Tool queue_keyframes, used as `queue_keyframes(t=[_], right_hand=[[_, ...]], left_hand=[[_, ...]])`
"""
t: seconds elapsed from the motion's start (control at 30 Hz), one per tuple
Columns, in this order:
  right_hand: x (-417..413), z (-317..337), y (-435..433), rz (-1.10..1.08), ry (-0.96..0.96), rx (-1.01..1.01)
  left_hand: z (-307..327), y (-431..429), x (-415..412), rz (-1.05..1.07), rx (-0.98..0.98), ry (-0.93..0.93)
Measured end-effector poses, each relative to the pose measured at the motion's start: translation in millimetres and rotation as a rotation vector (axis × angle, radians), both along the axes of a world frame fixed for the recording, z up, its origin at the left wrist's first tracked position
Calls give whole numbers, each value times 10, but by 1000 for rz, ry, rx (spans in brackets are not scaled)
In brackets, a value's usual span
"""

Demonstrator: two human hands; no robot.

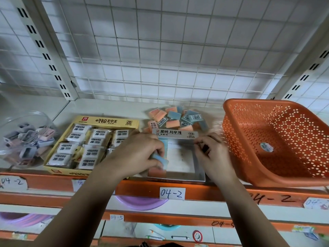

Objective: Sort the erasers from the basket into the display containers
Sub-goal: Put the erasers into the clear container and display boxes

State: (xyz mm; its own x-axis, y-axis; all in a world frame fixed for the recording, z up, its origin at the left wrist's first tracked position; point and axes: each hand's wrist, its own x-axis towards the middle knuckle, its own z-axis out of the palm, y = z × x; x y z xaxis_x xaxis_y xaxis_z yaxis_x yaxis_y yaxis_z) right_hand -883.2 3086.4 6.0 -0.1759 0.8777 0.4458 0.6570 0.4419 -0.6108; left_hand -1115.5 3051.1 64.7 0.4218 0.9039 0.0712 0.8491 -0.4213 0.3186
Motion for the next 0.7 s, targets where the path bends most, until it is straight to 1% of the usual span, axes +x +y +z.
queue_keyframes(t=[0.13, 0.2, 0.27, 0.37, 0.5, 0.7], right_hand=[[2, -2, 2, 1, 7, -8], [5, -5, 7, 0, 3, -9], [6, -3, 6, -2, 4, -14], [3, 7, -4, -3, -4, -26], [8, 12, -1, -5, -8, -24], [-1, 9, -8, -5, 14, -18]], left_hand=[[-48, -5, 44, 25, 69, 38], [-52, 0, 41, 22, 76, 14], [-45, 4, 61, 6, 56, -5], [-47, 10, 111, -21, 41, 27], [-38, 21, 87, -9, 31, 14], [-30, 65, 3, -33, -62, -27]])
